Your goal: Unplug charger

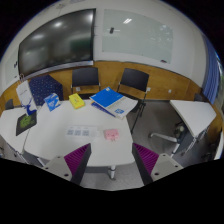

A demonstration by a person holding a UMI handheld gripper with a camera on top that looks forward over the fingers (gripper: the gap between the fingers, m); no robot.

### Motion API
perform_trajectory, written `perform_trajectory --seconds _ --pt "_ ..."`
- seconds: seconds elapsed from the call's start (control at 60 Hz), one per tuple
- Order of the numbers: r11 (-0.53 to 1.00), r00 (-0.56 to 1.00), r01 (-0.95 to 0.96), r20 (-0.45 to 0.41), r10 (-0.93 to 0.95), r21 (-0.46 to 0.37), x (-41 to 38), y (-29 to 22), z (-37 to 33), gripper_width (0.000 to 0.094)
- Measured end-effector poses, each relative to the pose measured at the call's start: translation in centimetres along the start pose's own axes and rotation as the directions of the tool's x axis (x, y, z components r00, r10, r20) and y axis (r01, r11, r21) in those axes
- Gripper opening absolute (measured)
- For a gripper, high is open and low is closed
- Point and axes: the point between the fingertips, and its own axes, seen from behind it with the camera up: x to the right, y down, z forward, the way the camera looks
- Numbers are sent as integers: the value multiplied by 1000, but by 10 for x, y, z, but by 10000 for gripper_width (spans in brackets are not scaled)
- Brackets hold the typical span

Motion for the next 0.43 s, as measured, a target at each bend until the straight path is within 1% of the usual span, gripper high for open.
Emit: perform_trajectory --seconds 0.133,0.25,0.433 --pt "1000 1000 2 -7 -2 -15 -2 22 -51 847" --pt "1000 1000 -12 9 12 -13 -9 31 -63 856" --pt "1000 1000 -4 -5 4 -5 -8 32 -62 853"
